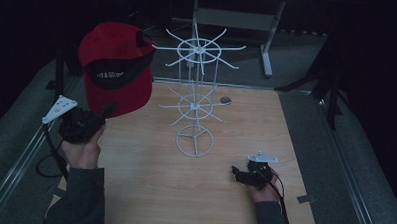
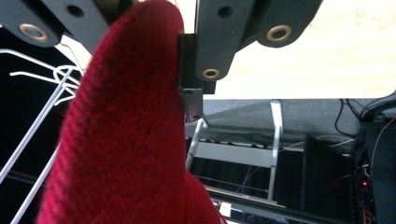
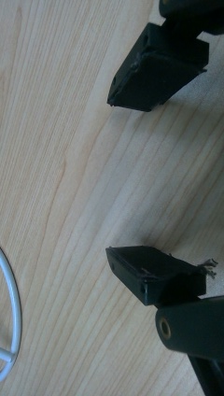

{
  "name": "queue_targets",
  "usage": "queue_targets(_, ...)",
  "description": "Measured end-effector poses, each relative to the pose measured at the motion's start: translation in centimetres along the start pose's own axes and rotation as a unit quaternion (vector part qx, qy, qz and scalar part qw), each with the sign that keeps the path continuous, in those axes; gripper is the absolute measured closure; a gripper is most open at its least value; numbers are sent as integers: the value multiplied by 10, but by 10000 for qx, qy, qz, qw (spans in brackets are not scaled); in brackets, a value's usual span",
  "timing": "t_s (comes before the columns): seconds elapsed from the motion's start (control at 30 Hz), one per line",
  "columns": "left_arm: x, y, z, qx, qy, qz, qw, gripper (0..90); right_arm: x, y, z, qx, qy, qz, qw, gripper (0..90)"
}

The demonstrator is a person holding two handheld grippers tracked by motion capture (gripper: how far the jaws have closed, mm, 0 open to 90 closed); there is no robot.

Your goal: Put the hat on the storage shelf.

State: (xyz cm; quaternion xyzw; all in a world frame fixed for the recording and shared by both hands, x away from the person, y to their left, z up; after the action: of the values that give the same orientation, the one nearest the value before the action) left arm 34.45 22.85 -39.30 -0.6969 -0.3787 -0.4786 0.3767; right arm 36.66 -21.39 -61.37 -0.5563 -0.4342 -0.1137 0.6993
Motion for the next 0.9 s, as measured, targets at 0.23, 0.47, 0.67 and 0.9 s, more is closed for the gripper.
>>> queue_targets(0.23,6,0,-5,-45,8,-56,10000,853,0,0,0,0,-2,-1,10000,223)
queue_targets(0.47,10,-1,-8,-107,15,-94,9999,852,0,0,0,0,-2,-2,10000,223)
queue_targets(0.67,13,-2,-11,-128,35,-138,9998,853,0,0,0,0,-2,-1,10000,223)
queue_targets(0.9,15,-4,-15,-160,52,-200,9997,853,0,0,0,1,-2,-1,10000,223)
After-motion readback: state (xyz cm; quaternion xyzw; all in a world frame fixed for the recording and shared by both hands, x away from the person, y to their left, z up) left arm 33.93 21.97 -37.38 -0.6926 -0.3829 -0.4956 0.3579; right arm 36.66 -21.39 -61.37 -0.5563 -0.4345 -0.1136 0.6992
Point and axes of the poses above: each handheld gripper's, and its own axes: y roughly forward along the jaws, x roughly out of its top, z roughly to its left, the point moved 7 cm from there along y, roughly forward along the jaws, and after that the axes turned 1 degree about y, right-handed, at the moved point
